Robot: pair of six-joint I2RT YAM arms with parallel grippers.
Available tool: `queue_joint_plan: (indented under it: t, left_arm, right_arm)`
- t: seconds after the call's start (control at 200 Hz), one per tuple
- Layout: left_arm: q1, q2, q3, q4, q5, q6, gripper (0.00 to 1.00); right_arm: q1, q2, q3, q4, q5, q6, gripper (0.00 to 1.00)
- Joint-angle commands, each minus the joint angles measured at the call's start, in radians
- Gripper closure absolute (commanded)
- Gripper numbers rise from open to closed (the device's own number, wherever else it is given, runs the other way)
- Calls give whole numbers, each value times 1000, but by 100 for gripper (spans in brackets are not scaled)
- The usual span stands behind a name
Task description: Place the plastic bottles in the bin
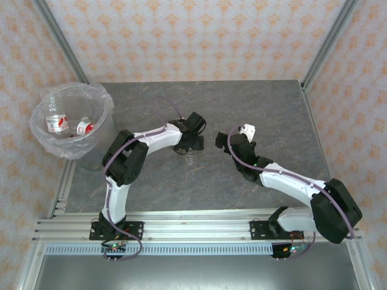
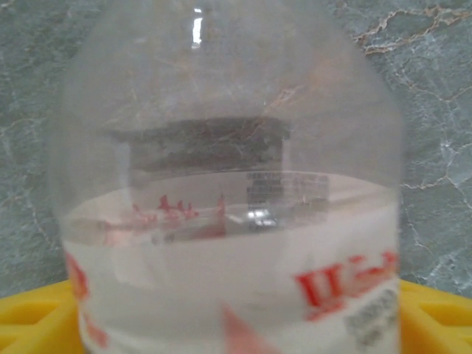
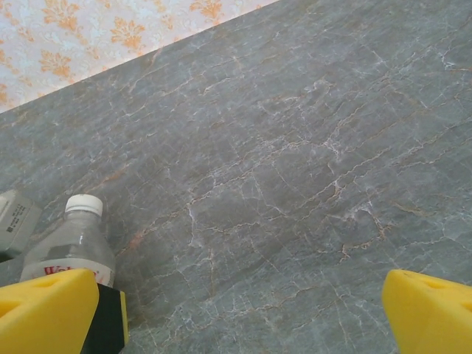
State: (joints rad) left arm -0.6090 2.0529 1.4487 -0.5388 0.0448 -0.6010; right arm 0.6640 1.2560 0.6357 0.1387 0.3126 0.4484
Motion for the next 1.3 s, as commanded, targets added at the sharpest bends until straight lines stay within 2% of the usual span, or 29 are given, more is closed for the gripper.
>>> queue_joint_plan:
  t: [0.0,0.095,0.525,0.661,1.291]
  left_arm:
    - [-12,5,-5,21,-26,9,25]
    - [-12,-8,-11,30,-26,13,31]
    - [-12,-123,-44,64,-10,95,39]
    - [-12,-182,-66,85,-2,96,39]
    - [28,-502,-88,62,-91,149,41]
  right_arm:
    - [-5,8,47,-8,-3,-20,1]
    - [-5,9,45,4,5,-20,1]
    - [-5,6,56,1,3,-25,1]
    - [-4,8,48,11,10,-20,1]
    - [-4,37,47,91,27,8,1]
